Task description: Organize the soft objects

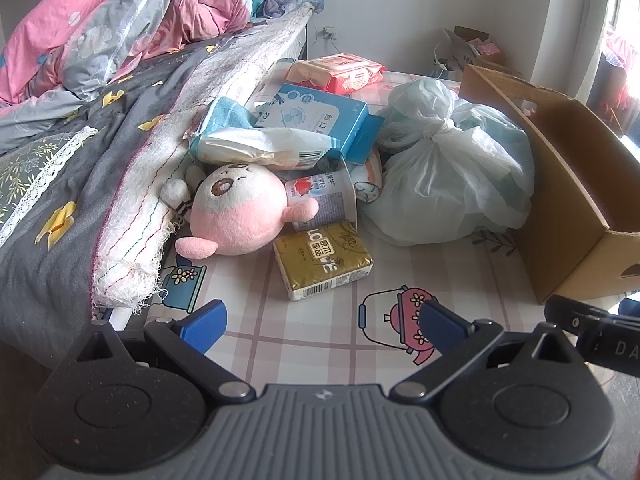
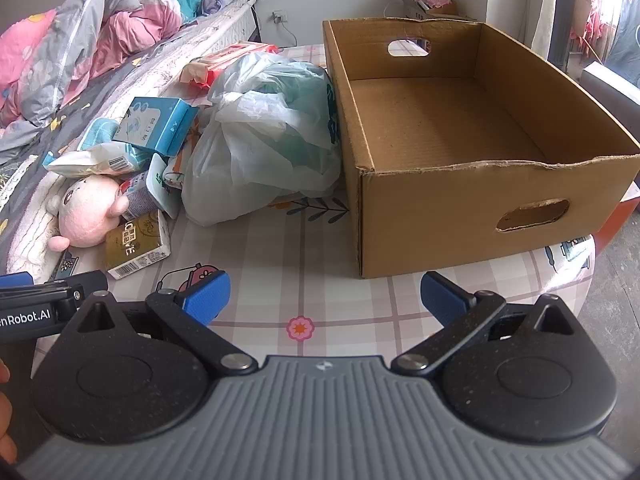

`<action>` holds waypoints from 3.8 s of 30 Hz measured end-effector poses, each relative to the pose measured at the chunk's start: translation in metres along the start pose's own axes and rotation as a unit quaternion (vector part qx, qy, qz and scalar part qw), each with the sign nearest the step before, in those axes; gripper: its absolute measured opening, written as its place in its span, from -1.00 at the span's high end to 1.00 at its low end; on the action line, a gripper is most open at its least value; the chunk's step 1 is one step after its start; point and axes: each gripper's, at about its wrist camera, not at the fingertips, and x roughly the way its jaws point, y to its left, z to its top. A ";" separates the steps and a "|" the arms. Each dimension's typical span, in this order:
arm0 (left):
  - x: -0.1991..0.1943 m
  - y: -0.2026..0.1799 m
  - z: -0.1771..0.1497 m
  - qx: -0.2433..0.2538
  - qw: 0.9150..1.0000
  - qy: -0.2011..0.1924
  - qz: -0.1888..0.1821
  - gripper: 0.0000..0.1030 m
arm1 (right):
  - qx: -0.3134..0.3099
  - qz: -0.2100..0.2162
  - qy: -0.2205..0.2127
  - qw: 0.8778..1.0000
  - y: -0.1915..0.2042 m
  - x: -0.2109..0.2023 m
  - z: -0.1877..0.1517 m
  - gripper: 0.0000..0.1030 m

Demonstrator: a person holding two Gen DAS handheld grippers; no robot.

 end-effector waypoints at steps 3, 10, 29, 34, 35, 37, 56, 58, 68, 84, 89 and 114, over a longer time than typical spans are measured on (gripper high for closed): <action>0.002 0.001 0.000 -0.001 1.000 0.002 0.000 -0.99 | 0.000 -0.001 0.001 1.000 0.001 0.001 0.000 -0.98; 0.002 0.014 0.003 -0.007 1.000 -0.010 0.001 -0.99 | -0.014 -0.010 -0.009 1.000 0.007 0.001 0.000 -0.98; -0.010 0.093 0.075 -0.053 0.987 -0.150 -0.019 -0.94 | -0.141 0.182 -0.082 0.970 0.092 0.007 0.145 -0.98; 0.006 0.090 0.115 -0.075 0.982 -0.163 -0.058 -0.84 | -0.183 0.223 -0.072 0.955 0.099 0.014 0.220 -0.98; 0.012 0.089 0.124 -0.079 0.982 -0.160 -0.066 -0.81 | -0.188 0.234 -0.069 0.951 0.101 0.021 0.235 -0.98; 0.031 0.085 0.141 -0.081 0.984 -0.136 -0.084 -0.62 | -0.201 0.261 -0.051 0.943 0.108 0.040 0.259 -0.96; 0.172 0.062 0.170 -0.093 0.985 0.087 -0.118 -0.38 | -0.223 0.357 0.243 0.874 0.169 0.251 0.268 -0.05; 0.174 0.061 0.172 -0.098 0.983 0.094 -0.121 -0.46 | -0.210 0.364 0.258 0.870 0.165 0.258 0.267 0.03; 0.176 0.063 0.177 -0.139 0.977 0.084 -0.137 -0.52 | -0.163 0.382 0.274 0.867 0.156 0.265 0.265 0.27; 0.123 0.059 0.176 -0.102 0.990 0.011 -0.098 -0.45 | -0.149 0.364 0.241 0.887 0.147 0.217 0.268 0.64; 0.140 0.071 0.170 -0.111 0.987 0.041 -0.109 -0.44 | -0.121 0.353 0.235 0.897 0.129 0.228 0.270 0.64; 0.171 0.054 0.177 -0.142 0.960 0.087 -0.225 -0.57 | -0.018 0.419 0.281 0.863 0.100 0.261 0.271 0.63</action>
